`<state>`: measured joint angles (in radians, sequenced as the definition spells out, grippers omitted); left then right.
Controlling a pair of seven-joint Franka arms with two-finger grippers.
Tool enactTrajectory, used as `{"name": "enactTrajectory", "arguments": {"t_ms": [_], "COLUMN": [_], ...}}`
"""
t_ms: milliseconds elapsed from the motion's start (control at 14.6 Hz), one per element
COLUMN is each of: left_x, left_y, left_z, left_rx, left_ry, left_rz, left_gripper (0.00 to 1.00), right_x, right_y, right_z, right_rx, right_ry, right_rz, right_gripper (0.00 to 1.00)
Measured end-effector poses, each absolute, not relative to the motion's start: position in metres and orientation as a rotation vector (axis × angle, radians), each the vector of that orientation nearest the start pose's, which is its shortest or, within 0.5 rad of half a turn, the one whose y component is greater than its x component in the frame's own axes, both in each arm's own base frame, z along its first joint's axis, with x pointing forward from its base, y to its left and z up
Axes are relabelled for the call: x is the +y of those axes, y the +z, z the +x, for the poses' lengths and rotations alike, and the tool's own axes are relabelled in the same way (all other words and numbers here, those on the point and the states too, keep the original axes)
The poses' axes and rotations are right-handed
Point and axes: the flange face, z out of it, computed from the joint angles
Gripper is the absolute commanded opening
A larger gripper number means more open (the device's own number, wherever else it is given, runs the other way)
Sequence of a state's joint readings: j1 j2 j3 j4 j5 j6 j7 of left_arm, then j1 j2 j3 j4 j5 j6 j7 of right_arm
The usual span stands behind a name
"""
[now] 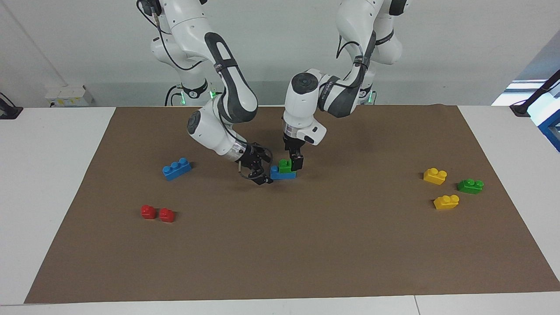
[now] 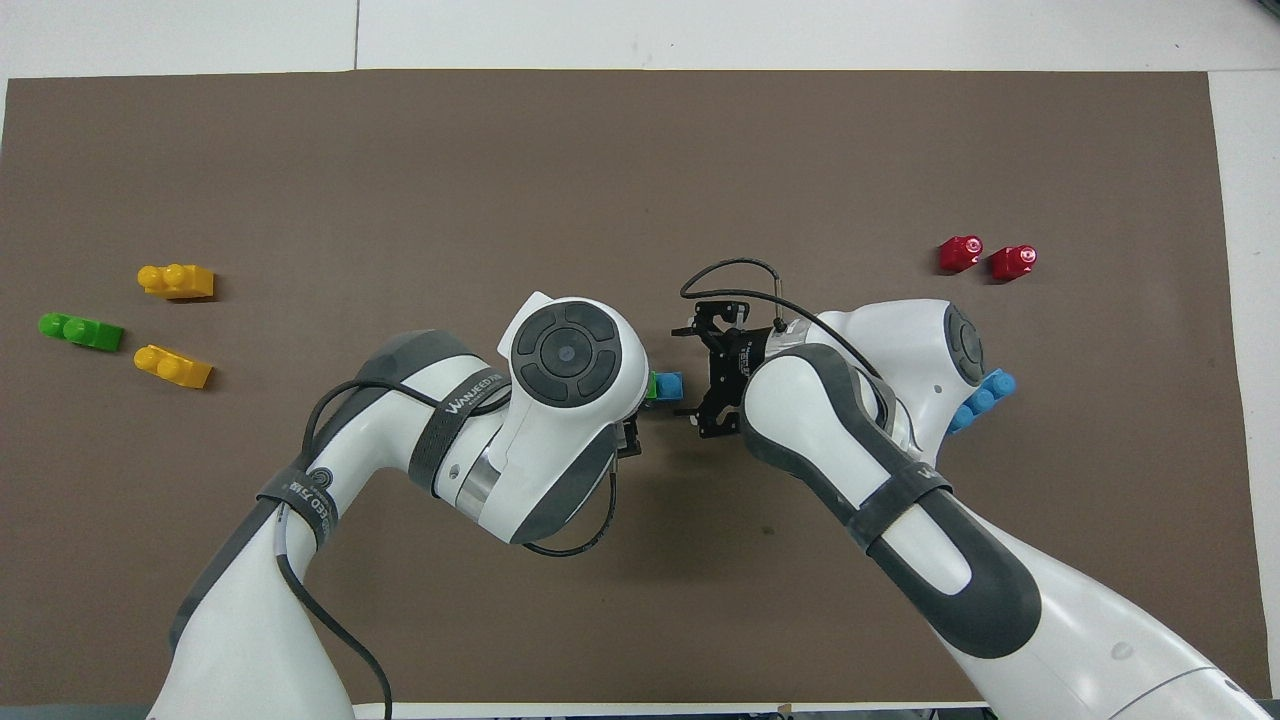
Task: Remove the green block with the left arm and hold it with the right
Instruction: 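Grasp the green block with the left gripper while the right gripper grasps blue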
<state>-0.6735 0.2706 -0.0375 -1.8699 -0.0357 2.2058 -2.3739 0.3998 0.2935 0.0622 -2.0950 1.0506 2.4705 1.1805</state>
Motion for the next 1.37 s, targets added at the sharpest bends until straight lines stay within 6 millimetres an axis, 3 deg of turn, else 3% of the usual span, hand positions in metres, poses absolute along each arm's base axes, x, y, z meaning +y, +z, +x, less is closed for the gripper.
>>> {"name": "enactTrajectory", "arguments": {"t_ms": [820, 1025, 1367], "left_x": [-0.412, -0.412, -0.411], "left_y": [0.353, 0.352, 0.351], "left_z": [0.479, 0.479, 0.479], "left_rx": [2.315, 2.316, 2.318], "left_ry": [-0.055, -0.055, -0.054], "left_rz": [2.037, 2.037, 2.039], "left_gripper": [1.00, 1.00, 1.00], "right_x": [0.276, 0.277, 0.277], "right_y": [0.270, 0.270, 0.270], "right_z": [0.520, 0.520, 0.520], "right_rx": [1.802, 1.801, 1.801], "right_ry": [0.594, 0.594, 0.594], "right_rz": [-1.852, -1.852, -1.852], "right_gripper": [0.99, 0.90, 0.57]}}
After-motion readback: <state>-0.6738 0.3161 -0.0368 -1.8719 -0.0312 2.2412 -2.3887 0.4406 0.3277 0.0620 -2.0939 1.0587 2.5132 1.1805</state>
